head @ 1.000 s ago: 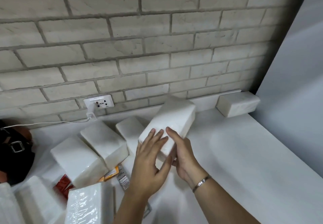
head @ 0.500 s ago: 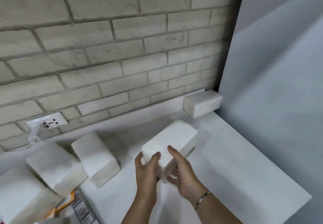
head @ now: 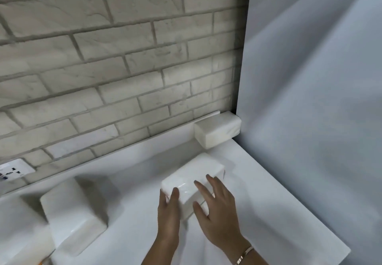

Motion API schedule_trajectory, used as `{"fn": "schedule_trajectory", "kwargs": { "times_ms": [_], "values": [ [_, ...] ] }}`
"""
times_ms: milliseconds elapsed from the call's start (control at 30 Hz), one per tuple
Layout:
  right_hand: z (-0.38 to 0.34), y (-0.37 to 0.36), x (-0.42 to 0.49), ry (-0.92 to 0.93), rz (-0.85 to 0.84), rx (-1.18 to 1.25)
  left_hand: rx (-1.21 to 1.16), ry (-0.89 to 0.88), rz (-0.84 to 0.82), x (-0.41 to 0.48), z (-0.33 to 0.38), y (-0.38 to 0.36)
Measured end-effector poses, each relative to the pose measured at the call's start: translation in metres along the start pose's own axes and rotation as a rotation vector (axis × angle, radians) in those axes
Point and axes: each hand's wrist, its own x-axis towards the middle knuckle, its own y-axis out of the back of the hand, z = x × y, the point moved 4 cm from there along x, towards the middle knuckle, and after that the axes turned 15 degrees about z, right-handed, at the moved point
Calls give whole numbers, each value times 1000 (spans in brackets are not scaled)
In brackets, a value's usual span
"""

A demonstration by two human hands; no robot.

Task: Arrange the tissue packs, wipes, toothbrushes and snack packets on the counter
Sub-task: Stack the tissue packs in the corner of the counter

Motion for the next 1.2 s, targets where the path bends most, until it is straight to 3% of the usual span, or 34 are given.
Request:
{"fn": "schedule_trajectory", "kwargs": {
  "times_ms": [100,233,300,467,700,900,1200],
  "values": [
    [12,-7,-2,44,-39,-35,50,15,27,0,-12,-15],
    [26,-14,3,111,-78,-122,-37,127,291,-10,-23,-23],
    [30,-16,9,142,-94,-146,-106,146,326,-18,-26,-29],
    [48,-17,28,88,-83,-195,-179,149,189,-25,-19,-55],
    [86,-23,75,13,-95,-261,-71,81,27,4,-2,-103],
    [120,-19,119,-78,-267,-260,45,85,-83,26,8,-146],
    [149,-9,165,-102,-390,-325,120,79,-183,42,28,-203]
  ]
}}
